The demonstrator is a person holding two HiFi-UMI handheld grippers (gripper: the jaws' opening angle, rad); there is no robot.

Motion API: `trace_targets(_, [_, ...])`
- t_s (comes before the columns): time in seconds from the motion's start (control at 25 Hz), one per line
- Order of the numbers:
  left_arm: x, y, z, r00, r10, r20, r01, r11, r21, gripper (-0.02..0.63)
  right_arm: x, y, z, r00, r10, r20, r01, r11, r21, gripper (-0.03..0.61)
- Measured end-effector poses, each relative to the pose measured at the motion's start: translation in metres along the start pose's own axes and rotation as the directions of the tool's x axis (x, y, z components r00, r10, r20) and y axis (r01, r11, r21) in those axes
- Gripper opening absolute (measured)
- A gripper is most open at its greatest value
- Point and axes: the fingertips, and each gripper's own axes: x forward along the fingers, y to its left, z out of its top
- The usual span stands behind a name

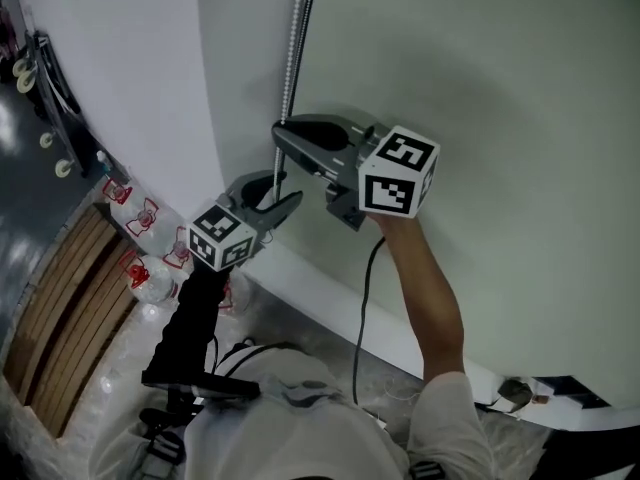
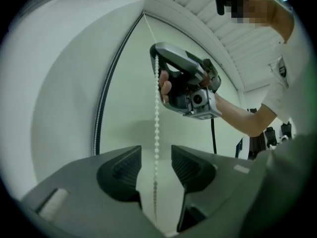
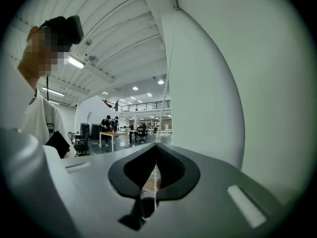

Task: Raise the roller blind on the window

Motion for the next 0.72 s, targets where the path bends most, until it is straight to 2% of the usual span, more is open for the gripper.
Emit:
trace_targets(0.04, [0.004, -0.002, 0.001, 1.0, -0.028, 0.004, 0.029, 1.0, -0.008, 0.173, 0.001, 0.002, 0.001, 1.0, 0.006, 0.004, -0.006, 1.0, 0.01, 0.006])
trace_targets(0.12, [0.007, -0.01, 0.003, 0.995, -0.098, 0.021, 0.099, 0.994, -0.043, -0.002, 0.001, 0.002, 0.001, 1.0, 0.004, 0.003, -0.004, 1.0, 0.006, 0.006])
trace_targets(0.2, [0.006, -0.021, 0.001, 0.984, -0.172, 0.043, 0.176, 0.98, -0.092, -0.002, -0.001, -0.002, -0.001, 1.0, -0.016, -0.002, 0.016, 1.0, -0.014, 0.01])
trace_targets(0.24, [0.005, -0.027, -0.001, 0.977, -0.205, 0.051, 0.21, 0.971, -0.113, -0.002, -0.004, -0.007, -0.001, 1.0, -0.027, 0.0, 0.027, 1.0, -0.012, 0.051])
trace_targets(0.28, [0.005, -0.032, -0.003, 0.971, -0.232, 0.057, 0.238, 0.963, -0.129, -0.002, -0.008, -0.013, 0.0, 0.999, -0.035, 0.009, 0.035, 0.999, 0.003, 0.152])
trace_targets(0.32, [0.006, -0.036, -0.005, 0.966, -0.254, 0.057, 0.26, 0.956, -0.138, -0.002, -0.012, -0.02, 0.005, 0.999, -0.042, 0.025, 0.041, 0.999, 0.023, 0.204])
trace_targets(0.36, [0.006, -0.04, -0.007, 0.961, -0.271, 0.054, 0.276, 0.951, -0.141, -0.002, -0.016, -0.027, 0.013, 0.998, -0.05, 0.046, 0.048, 0.998, 0.041, 0.224])
trace_targets(0.48, [0.004, -0.046, -0.013, 0.954, -0.297, 0.042, 0.3, 0.945, -0.134, -0.002, -0.019, -0.039, 0.047, 0.993, -0.058, 0.103, 0.054, 0.998, 0.037, 0.227])
trace_targets(0.72, [0.001, -0.058, -0.02, 0.954, -0.3, 0.028, 0.301, 0.946, -0.122, -0.002, -0.013, -0.04, 0.13, 0.984, -0.04, 0.172, 0.044, 0.999, -0.017, 0.214])
